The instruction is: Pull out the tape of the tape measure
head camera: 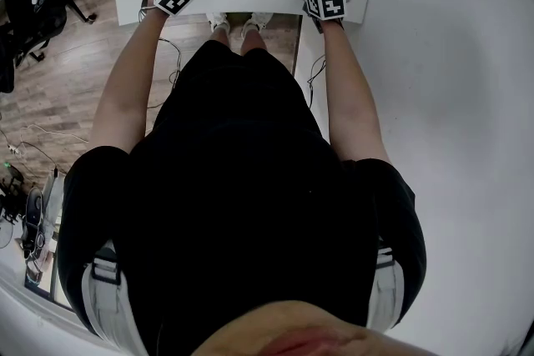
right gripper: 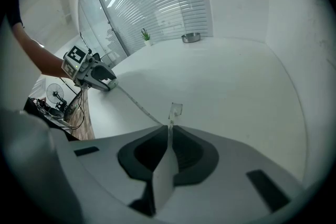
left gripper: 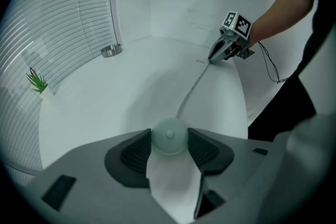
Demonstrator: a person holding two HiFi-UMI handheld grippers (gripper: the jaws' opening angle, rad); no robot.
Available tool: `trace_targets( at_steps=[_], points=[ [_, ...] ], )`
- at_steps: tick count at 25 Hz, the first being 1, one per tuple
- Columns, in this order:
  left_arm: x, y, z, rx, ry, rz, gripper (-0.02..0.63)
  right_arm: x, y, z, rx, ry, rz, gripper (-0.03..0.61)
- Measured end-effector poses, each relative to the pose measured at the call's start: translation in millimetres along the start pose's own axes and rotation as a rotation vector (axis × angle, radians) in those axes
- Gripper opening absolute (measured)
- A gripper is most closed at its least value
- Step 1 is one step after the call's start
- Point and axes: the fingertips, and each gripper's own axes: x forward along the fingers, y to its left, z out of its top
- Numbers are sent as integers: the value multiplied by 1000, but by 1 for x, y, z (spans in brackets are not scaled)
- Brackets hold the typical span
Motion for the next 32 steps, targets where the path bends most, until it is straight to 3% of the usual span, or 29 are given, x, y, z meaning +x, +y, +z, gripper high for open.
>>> trace_targets(
  at_steps=[14, 22, 32],
  points=[
    [-17, 2, 5, -59, -81, 10, 319, -17, -3, 5, 19, -30, -25, 110],
    [-75, 19, 57, -142, -288, 95, 310, -48, 10, 42, 84, -168, -6, 114],
    [-151, 11, 121, -180, -530, 134, 275, -102, 49, 110, 10, -366, 61, 114]
  ],
)
